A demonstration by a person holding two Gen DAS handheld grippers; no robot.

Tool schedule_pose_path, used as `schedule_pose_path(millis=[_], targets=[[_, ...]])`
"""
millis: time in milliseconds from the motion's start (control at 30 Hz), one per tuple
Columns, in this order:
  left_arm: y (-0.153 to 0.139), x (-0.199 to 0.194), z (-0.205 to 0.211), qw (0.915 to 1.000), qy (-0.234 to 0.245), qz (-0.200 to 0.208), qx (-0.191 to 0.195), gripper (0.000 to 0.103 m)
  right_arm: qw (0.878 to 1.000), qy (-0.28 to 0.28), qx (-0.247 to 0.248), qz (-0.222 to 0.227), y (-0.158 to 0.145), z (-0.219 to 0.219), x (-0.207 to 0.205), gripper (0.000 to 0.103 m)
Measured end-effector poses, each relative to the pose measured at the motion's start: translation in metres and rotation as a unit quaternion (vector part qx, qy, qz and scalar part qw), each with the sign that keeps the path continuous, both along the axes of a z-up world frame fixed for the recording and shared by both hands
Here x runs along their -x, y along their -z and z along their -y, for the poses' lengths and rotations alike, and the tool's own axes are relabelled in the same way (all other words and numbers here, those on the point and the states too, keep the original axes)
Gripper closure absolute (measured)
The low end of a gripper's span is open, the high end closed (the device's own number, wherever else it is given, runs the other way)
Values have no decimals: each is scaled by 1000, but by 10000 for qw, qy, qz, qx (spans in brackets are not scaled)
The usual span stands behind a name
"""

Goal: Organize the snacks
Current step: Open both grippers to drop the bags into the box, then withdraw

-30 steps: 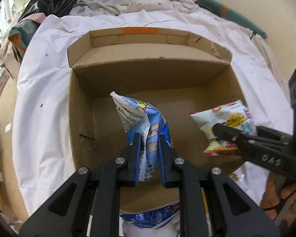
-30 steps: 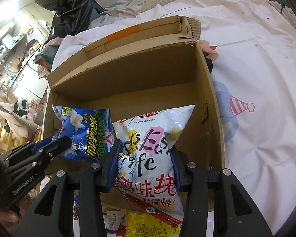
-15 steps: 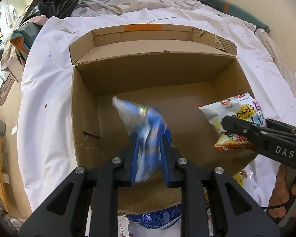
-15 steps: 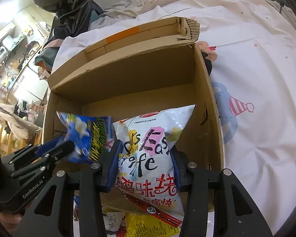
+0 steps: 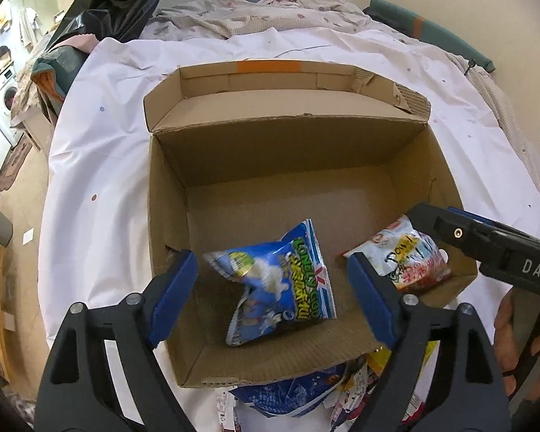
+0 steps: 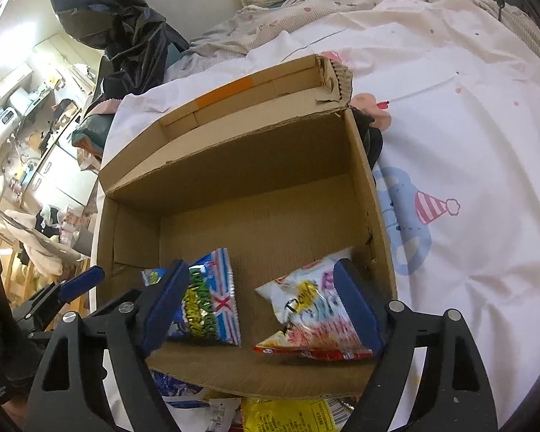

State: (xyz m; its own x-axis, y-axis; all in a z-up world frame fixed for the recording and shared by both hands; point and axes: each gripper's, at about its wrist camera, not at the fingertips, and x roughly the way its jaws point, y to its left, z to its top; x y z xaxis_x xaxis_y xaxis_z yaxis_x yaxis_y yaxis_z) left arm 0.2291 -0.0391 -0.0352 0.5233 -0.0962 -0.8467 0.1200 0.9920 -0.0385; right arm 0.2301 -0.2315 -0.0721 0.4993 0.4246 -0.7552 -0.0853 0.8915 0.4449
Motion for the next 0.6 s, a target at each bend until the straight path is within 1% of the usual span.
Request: schedule_pose_path(millis=[133,267,433,467,500,567,600], targets=[[-4,2,-5,9999,-44,62,106,20,10000,-49,19,52,-4,-2,1,18],[-13,9,-11,9994,-91,290,176,20,9999,-20,-59,135,-12,-2,5,18],[-25,19,-24,9975,-292,542,350,20,9990,13,1,437,-28,-2,15,18],[-27,22,-27,9972,-320,580,352,18,9987,49,26,511,-31,-1,19,17],[-29,24,-29,9968,-364,629,331,12,9984,75,27,567,-34,0,21,15],[-34,30,-33,9958,-417,726,371,4,9979,132,2,635,-37,3,26,13],[-36,32,-34,9956,-423,750,371,3,9977,152,-37,654,-39,5,29,12]])
